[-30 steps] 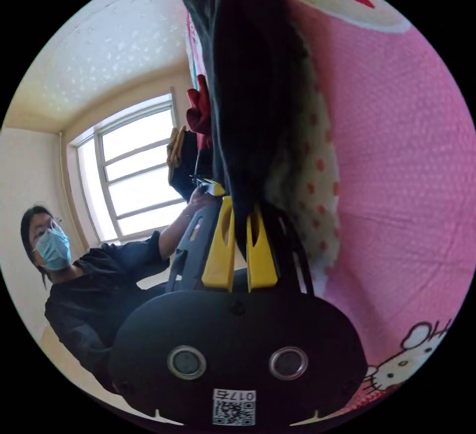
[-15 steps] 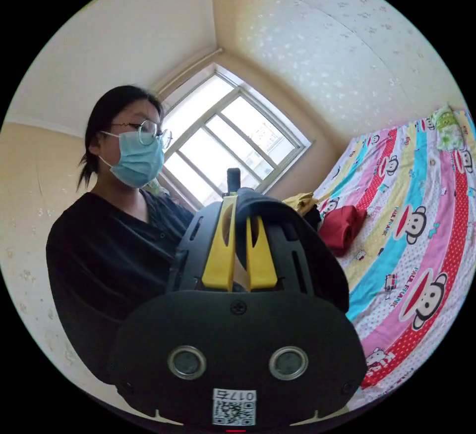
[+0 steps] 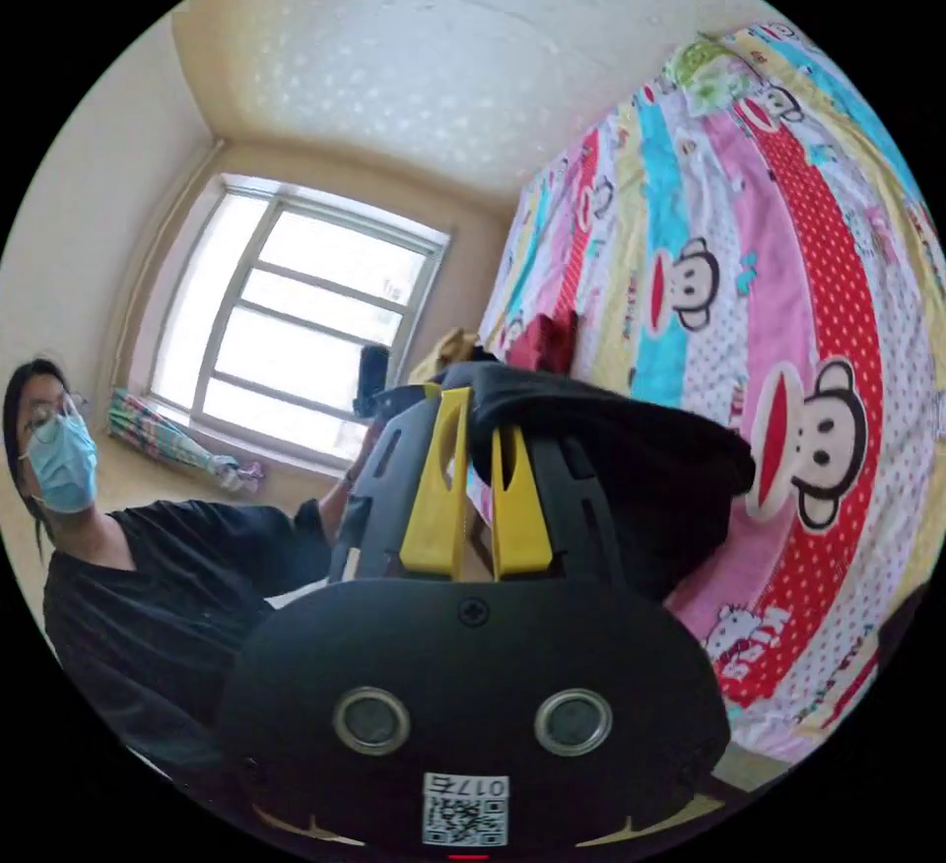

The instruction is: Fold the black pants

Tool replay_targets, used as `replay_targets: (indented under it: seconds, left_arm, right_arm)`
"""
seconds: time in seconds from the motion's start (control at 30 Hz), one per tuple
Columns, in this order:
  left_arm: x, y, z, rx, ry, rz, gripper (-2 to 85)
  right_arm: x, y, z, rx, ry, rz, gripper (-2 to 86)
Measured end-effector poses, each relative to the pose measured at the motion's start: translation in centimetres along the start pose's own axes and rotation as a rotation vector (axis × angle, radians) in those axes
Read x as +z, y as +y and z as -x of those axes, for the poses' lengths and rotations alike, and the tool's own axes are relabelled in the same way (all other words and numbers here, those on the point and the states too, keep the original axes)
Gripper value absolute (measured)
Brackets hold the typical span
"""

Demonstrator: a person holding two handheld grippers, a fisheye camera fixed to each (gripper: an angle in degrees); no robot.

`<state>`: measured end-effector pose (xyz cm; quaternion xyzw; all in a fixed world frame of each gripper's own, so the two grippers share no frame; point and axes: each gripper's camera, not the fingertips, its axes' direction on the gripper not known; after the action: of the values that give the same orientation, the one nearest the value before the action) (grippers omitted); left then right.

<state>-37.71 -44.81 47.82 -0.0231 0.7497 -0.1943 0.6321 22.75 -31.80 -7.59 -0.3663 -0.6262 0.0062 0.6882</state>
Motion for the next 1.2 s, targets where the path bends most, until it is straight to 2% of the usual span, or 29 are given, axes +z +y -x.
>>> replay_targets:
  seconds: [0.1, 0.17, 0.23, 0.3, 0.37, 0.47, 0.53, 0.63, 0.67, 0.77, 0.87, 0.9, 1.0, 1.13, 1.2]
  left_arm:
    - [7.3, 7.4, 5.3, -0.188, 0.025, 0.152, 8.0]
    - [11.8, 13.8, 8.6, -0.358, 0.061, 0.275, 12.4]
    - [12.9, 17.2, 10.4, -0.463, 0.017, 0.310, 15.5]
    - [12.0, 18.6, 11.7, -0.521, -0.006, 0.263, 16.1]
    - [10.2, 17.6, 12.8, -0.529, -0.004, 0.151, 16.3]
    - [10.3, 13.1, 14.2, -0.433, 0.003, 0.085, 17.0]
    - [12.1, 10.0, 15.7, -0.402, 0.023, 0.099, 18.0]
    - [17.5, 6.2, 17.9, -0.418, 0.089, 0.224, 18.9]
    - [18.6, 5.2, 17.8, -0.420, 0.037, 0.252, 18.3]
    - [19.8, 4.1, 15.4, -0.346, -0.052, 0.306, 13.7]
    - [19.2, 4.8, 13.0, -0.328, -0.050, 0.339, 8.0]
    - [18.9, 5.0, 12.4, -0.317, -0.056, 0.349, 7.8]
    - [15.6, 5.9, 8.7, -0.239, -0.104, 0.355, 7.3]
    - [6.2, 6.3, 6.0, -0.254, -0.158, 0.166, 7.5]
    - [1.3, 5.0, 5.4, -0.241, -0.180, 0.069, 7.7]
  right_arm:
    - [3.8, 7.4, -7.1, 0.209, 0.059, 0.168, 2.4]
    - [5.1, 11.6, -10.5, 0.345, 0.069, 0.261, 5.8]
    - [5.1, 14.4, -13.0, 0.465, 0.062, 0.282, 11.0]
    - [3.3, 14.8, -14.4, 0.530, 0.160, 0.227, 15.5]
    - [2.0, 13.0, -14.6, 0.491, 0.211, 0.161, 16.0]
    - [2.3, 8.1, -15.9, 0.397, 0.255, 0.096, 17.3]
    - [4.1, 5.1, -18.0, 0.375, 0.247, 0.089, 18.6]
    - [10.6, 1.8, -23.0, 0.424, 0.041, 0.205, 19.7]
    - [12.6, 1.5, -23.3, 0.453, 0.051, 0.193, 18.6]
    - [14.4, 1.3, -20.6, 0.479, 0.185, 0.058, 16.0]
    - [15.8, 0.5, -17.5, 0.476, 0.100, 0.091, 10.8]
    - [16.1, 0.1, -16.0, 0.467, 0.031, 0.088, 9.1]
    - [18.2, -2.6, -10.4, 0.389, 0.012, 0.150, 7.6]
    - [22.4, -8.7, -3.5, 0.251, -0.044, 0.208, 7.2]
    - [25.9, -14.9, 0.4, 0.135, -0.107, 0.226, 7.3]
